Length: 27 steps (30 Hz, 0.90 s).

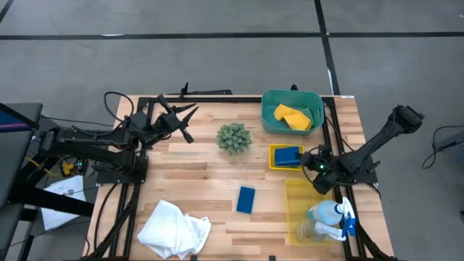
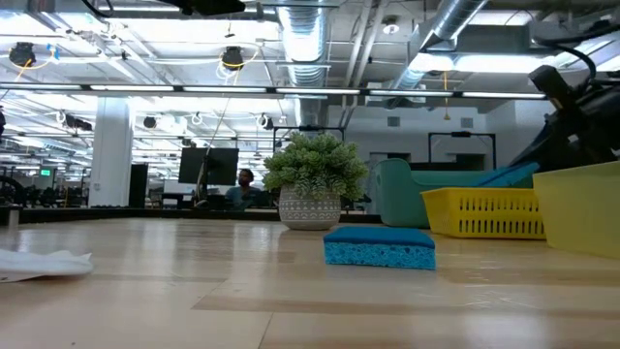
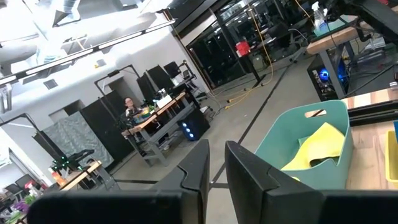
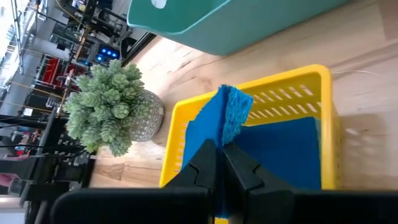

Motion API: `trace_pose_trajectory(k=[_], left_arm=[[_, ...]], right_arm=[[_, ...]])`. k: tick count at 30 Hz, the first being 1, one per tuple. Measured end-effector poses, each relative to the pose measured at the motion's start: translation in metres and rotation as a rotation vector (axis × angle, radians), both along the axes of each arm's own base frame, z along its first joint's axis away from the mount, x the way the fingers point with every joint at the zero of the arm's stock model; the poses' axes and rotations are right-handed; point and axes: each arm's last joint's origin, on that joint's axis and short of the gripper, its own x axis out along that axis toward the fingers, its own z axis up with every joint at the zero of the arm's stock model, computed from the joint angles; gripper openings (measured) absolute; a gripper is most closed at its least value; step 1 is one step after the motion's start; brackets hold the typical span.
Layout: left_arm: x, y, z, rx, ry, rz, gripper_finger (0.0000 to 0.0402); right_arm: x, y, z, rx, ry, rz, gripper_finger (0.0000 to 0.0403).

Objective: Pick & Place Kitchen Items
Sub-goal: Put the blue sponge into the top yellow bin

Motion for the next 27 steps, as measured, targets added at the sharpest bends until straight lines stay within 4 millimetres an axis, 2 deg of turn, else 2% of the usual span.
trace_pose_trajectory(k=[13, 27], left_arm=[[0.0001, -0.0001, -0.0001, 0.0, 0.001, -0.002, 0.0046], [0.0, 0.0, 0.0, -0.001, 0.001, 0.001, 0.0046]], right_arm=[[0.0023, 0.0021, -0.0063, 0.016, 0.029, -0.012, 0.0005], [0.0026, 0.0026, -0.0058, -0.031, 0.069, 0.027, 0.0068]])
